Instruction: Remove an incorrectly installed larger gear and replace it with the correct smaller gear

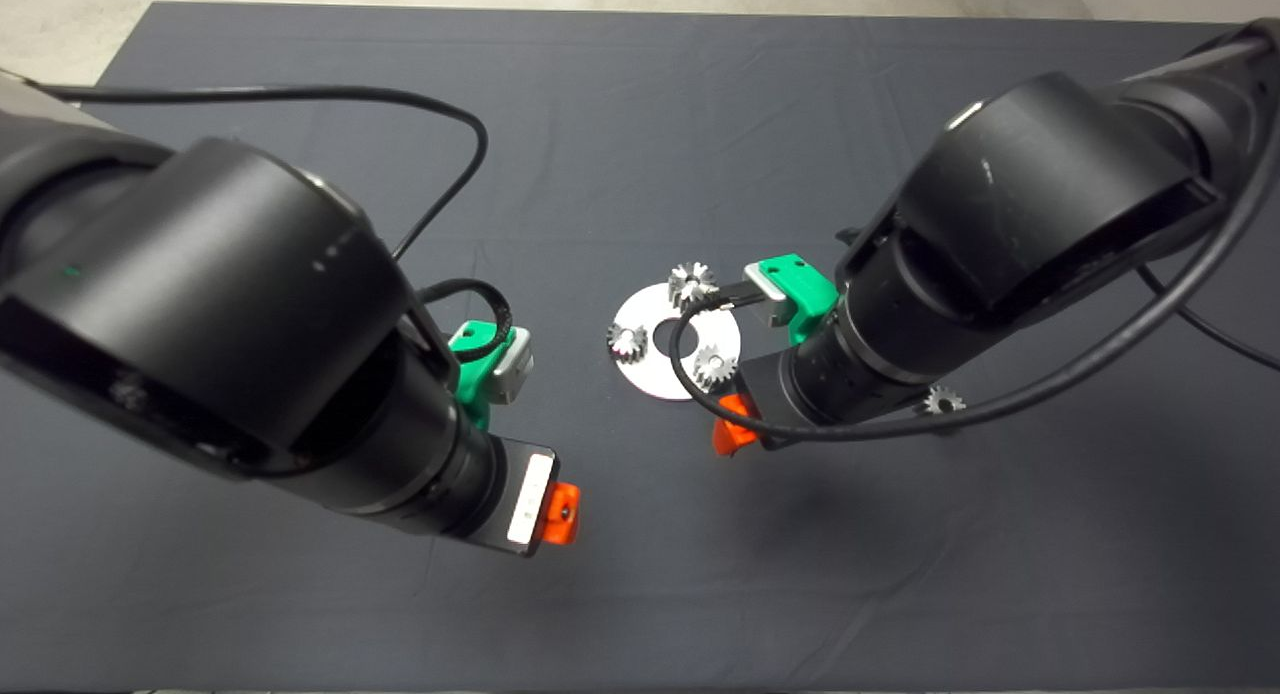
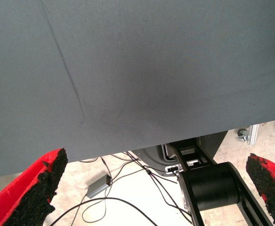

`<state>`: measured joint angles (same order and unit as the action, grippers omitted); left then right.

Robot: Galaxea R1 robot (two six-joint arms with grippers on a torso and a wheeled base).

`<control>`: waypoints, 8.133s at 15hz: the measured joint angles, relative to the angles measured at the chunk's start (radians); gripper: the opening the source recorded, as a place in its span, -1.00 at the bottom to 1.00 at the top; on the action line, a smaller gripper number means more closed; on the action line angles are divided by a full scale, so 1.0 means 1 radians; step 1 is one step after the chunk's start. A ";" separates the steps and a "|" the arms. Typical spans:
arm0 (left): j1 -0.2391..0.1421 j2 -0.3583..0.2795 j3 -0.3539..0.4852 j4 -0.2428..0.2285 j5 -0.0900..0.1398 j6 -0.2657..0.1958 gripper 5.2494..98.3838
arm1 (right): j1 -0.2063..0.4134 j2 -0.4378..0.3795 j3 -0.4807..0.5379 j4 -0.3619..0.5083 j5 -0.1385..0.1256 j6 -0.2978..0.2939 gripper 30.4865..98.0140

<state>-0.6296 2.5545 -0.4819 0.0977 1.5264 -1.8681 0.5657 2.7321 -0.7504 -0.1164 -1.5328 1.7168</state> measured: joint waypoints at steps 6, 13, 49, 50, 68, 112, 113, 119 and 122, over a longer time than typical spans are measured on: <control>0.000 0.000 0.000 0.000 0.000 0.003 0.98 | 0.053 0.000 -0.129 0.017 0.000 -0.122 0.88; 0.000 0.000 0.000 0.001 0.000 0.004 0.98 | 0.011 0.096 -0.533 -0.020 0.000 -0.359 0.88; 0.000 0.034 -0.008 0.003 0.000 0.004 0.98 | -0.217 0.265 -0.920 -0.314 0.016 -0.627 -0.06; 0.000 0.034 -0.009 0.003 0.000 0.004 0.98 | -0.218 0.264 -0.917 -0.314 0.017 -0.627 -0.11; 0.000 0.019 -0.073 0.003 0.000 0.074 0.98 | -0.106 0.254 -0.810 -0.238 0.003 -0.537 -0.46; 0.000 0.039 -0.086 0.003 -0.001 0.074 0.98 | -0.148 -0.331 -0.256 -0.225 0.005 -0.430 -0.20; 0.000 0.039 -0.086 0.003 0.000 0.074 0.98 | -0.148 -0.331 -0.253 -0.225 0.005 -0.429 -0.15; 0.000 0.037 -0.092 0.004 0.000 0.075 0.98 | -0.147 -0.330 -0.212 -0.224 0.004 -0.380 -0.02; 0.000 0.036 -0.094 0.004 0.000 0.075 0.98 | -0.133 -0.334 -0.204 -0.205 0.006 -0.353 -0.02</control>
<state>-0.6296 2.5902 -0.5762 0.1015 1.5264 -1.7934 0.4327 2.3985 -0.9549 -0.3209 -1.5272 1.3634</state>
